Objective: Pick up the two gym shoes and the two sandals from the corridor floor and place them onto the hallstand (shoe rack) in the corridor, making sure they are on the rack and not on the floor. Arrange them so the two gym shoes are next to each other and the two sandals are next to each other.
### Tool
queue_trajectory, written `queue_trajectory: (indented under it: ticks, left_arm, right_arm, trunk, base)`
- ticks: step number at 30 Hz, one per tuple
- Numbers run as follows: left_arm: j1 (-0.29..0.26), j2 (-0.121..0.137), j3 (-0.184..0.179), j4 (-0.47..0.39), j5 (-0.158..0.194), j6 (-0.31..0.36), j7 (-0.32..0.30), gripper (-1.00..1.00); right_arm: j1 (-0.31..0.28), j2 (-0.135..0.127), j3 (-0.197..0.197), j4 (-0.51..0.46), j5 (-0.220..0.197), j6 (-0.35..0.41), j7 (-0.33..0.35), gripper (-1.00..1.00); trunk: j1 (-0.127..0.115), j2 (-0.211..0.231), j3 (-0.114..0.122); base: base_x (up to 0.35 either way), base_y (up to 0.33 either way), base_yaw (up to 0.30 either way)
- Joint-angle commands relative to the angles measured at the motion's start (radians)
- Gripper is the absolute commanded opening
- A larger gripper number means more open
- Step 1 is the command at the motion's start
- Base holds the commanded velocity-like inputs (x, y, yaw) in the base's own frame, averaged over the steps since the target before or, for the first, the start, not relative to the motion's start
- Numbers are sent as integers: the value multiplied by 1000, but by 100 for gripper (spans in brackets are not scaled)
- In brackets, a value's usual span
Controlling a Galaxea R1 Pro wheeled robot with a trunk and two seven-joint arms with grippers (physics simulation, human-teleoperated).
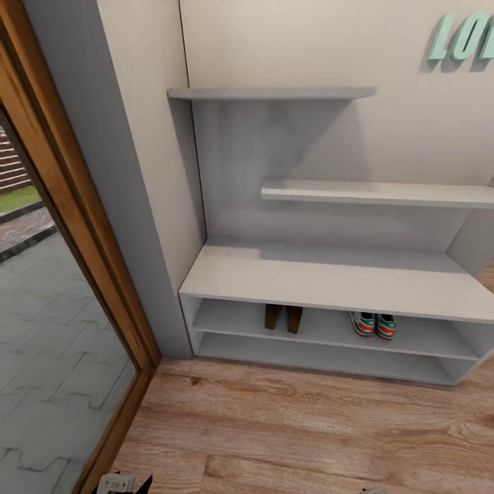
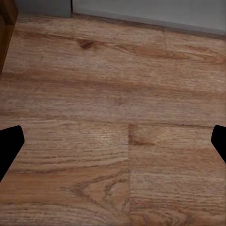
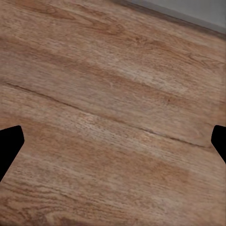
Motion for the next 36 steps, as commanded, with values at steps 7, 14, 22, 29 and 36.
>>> queue_trajectory:
  ticks: [7, 14, 22, 29, 36]
  left_arm:
    - [-1, 0, 4, 1, 10, 2, -9, 100]
    - [-1, -3, 4, 9, 11, 1, -9, 100]
    - [-1, -4, 4, 26, 13, 1, -8, 100]
    - [-1, -6, 4, 29, 13, 1, -8, 100]
    - [-1, -5, 6, 30, 12, 0, -8, 100]
  right_arm:
    - [-1, 0, 1, 1, 6, -2, -4, 100]
    - [-1, 0, 1, 1, 6, -2, -4, 100]
    - [-1, 0, 1, 1, 6, -2, -4, 100]
    - [-1, 0, 1, 1, 6, -2, -4, 100]
    - [-1, 0, 1, 1, 6, -2, -4, 100]
  trunk:
    - [0, 0, -1]
    - [0, 0, -1]
    - [0, 0, -1]
    - [0, 0, -1]
    - [0, 0, -1]
  base:
    - [0, 0, 0]
    - [0, 0, 0]
    - [0, 0, 0]
    - [0, 0, 0]
    - [0, 0, 0]
